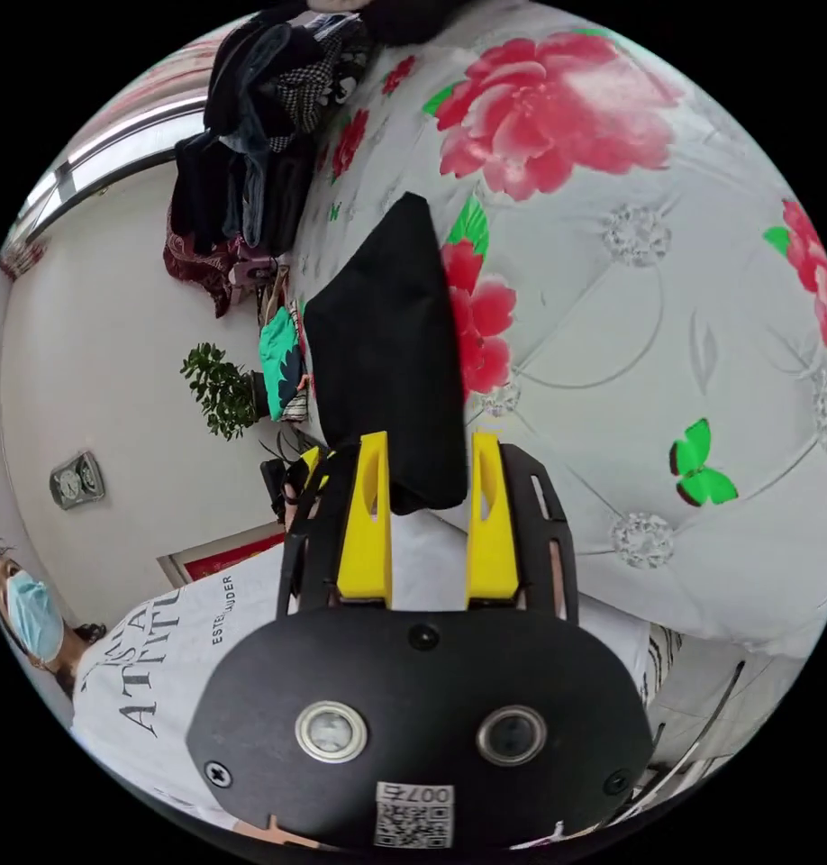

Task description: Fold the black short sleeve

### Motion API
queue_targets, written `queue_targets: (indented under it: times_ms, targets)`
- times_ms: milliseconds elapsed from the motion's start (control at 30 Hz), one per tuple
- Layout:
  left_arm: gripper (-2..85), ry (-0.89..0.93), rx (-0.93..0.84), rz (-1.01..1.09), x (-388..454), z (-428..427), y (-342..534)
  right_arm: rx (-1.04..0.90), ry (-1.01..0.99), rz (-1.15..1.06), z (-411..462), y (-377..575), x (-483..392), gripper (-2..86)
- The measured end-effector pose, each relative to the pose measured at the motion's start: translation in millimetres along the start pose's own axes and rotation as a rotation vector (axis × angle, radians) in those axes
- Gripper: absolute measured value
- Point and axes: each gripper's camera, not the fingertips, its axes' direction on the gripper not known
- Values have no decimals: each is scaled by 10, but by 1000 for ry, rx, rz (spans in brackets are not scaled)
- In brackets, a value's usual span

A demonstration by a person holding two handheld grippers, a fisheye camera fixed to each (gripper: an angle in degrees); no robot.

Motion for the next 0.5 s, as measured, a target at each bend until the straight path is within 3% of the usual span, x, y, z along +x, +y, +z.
queue_targets:
  times_ms: [100,300,500]
  targets:
    - [39,-51,-60,-72,-36,121,-119,-86,-29,-22,91,-159,12,46]
    - [17,-65,4,1,328,84,-125,-87,-44,-177,-176,-153,-150,4]
    - [6,-2,23,88,1035,376,-98,6,-100,-221,-1023,-52,-112,-1]
